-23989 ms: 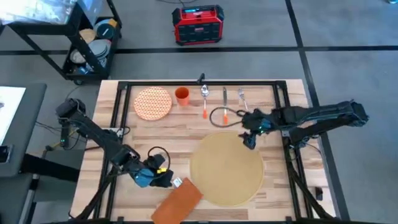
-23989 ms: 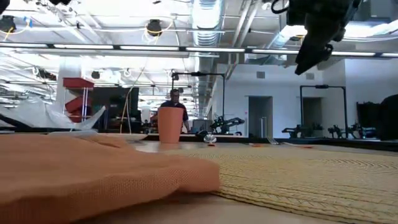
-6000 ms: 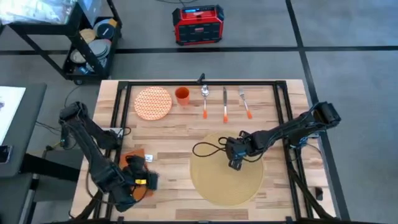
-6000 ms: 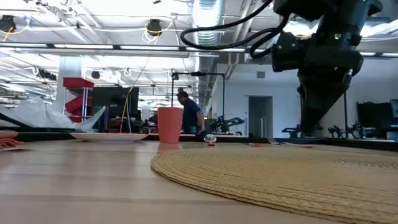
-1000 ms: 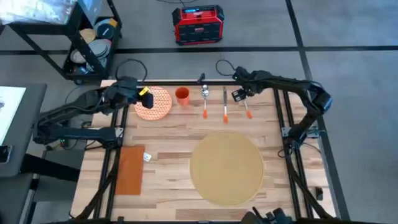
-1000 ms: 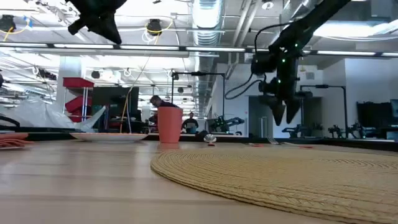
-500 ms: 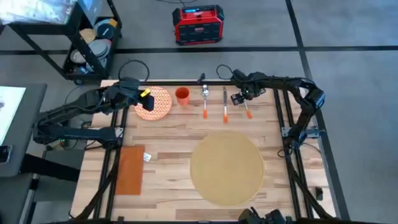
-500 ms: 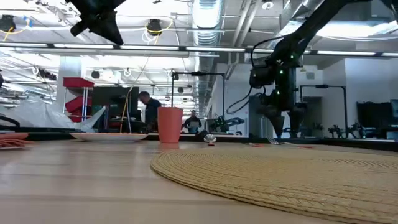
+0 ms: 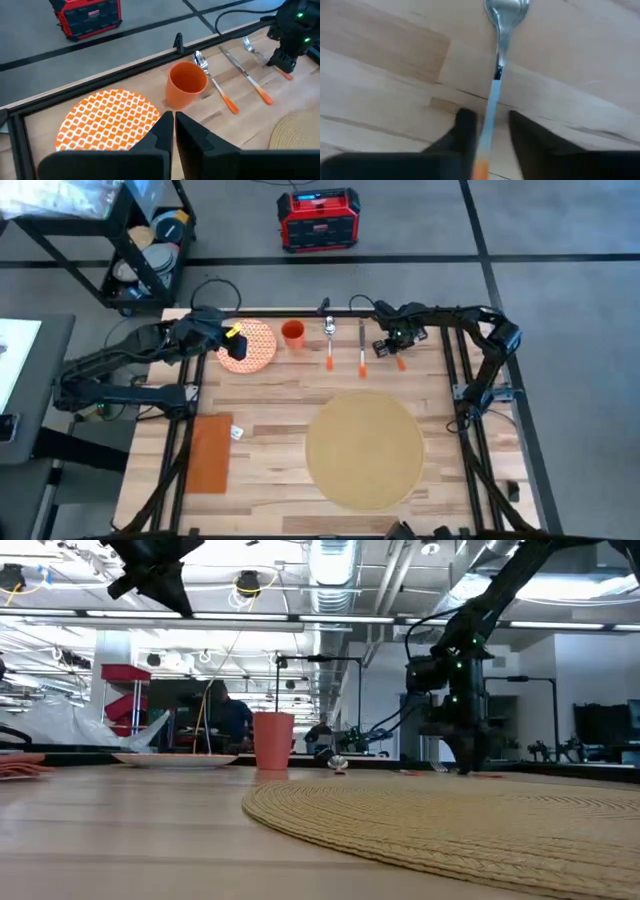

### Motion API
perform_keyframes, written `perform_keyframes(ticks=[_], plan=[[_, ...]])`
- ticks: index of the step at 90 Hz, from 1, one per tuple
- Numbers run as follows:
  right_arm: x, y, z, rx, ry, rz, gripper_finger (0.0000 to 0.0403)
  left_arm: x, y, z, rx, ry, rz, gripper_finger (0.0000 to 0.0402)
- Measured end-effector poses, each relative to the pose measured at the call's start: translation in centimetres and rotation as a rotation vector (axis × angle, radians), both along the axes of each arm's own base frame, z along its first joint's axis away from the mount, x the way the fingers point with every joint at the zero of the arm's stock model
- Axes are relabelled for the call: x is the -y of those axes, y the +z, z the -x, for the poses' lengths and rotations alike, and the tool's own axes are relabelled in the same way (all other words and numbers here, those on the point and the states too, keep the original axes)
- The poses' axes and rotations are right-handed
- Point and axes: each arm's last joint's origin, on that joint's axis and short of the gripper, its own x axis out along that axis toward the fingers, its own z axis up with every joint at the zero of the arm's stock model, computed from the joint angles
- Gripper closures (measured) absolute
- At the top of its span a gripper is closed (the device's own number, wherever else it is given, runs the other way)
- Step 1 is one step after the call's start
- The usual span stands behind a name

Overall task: Set table place
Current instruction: Put the orange fork on the orange table napkin

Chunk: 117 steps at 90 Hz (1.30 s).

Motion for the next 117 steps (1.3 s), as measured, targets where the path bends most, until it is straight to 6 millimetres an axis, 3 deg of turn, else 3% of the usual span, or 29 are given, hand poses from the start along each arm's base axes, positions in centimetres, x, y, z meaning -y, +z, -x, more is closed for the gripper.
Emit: perform_keyframes(ticks=[6,29,44,66,77,84,90,100,117], plan=[[-0.2,0.0,-0.2,0.000,0.006,0.000,0.0391,0.0,-0.1,0.1,-0.016,0.000,0.005,0.0402],[-2.0,0.6,-1.1,0.023,0.030,-0.030,0.0402,0.2,-0.6,0.5,-0.083,0.001,0.029,0.0402],[-4.1,3.3,-1.5,0.075,0.023,0.004,0.0402,0.2,-0.7,0.7,-0.103,0.001,0.036,0.0402],[-9.8,7.4,-2.7,0.236,-0.001,0.020,0.0402,0.2,-0.9,1.0,-0.149,0.021,0.019,0.0402],[-13.5,8.3,-3.9,0.325,-0.012,0.016,0.0402,0.3,-1.0,1.1,-0.172,0.023,0.023,0.0402],[-15.1,8.4,-4.3,0.324,-0.016,0.109,0.0402,0.3,-1.0,1.2,-0.181,0.015,0.019,0.0402],[-15.1,8.3,-4.3,0.302,-0.028,0.184,0.0403,0.3,-1.0,1.1,-0.185,0.010,0.016,0.0402],[-13.4,7.2,-4.3,0.250,-0.116,0.142,0.0387,0.3,-1.0,1.1,-0.216,-0.021,-0.003,0.0402],[-10.9,4.9,-4.6,0.204,-0.228,0.089,0.0303,0.3,-1.0,1.1,-0.250,-0.070,-0.017,0.0402]])
